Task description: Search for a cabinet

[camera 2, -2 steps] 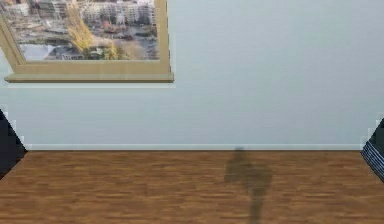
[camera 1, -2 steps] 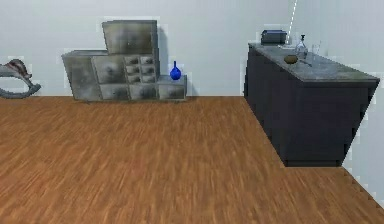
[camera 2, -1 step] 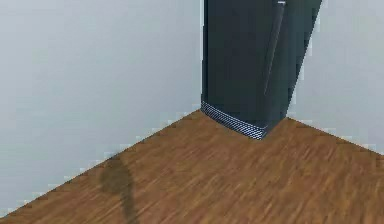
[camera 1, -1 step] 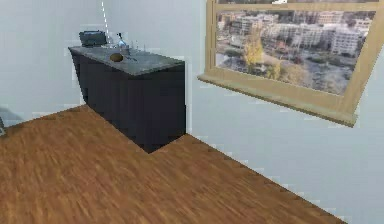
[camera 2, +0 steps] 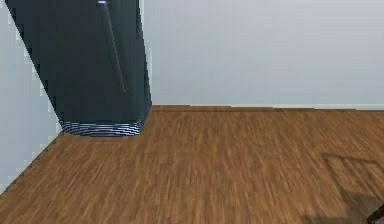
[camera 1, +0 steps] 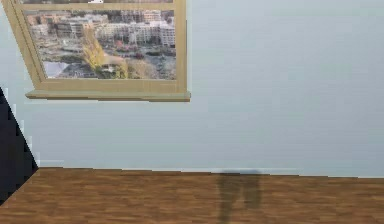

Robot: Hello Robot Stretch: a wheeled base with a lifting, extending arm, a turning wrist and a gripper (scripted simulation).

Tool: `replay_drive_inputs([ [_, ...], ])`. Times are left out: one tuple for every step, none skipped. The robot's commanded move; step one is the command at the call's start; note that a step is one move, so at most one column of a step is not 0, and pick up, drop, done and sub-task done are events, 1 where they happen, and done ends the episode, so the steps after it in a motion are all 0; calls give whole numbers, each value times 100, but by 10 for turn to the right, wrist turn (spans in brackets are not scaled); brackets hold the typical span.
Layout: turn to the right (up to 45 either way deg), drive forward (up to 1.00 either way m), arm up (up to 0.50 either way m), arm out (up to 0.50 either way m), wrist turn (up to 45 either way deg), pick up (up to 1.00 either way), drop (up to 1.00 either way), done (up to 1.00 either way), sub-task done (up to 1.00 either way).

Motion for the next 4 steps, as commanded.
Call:
replay_drive_inputs([
  [0,5,0,0,0,0,0,0,0],
  [-450,0,0,0,0,0,0,0,0],
  [-330,0,0,0,0,0,0,0,0],
  [0,100,0,0,0,0,0,0,0],
])
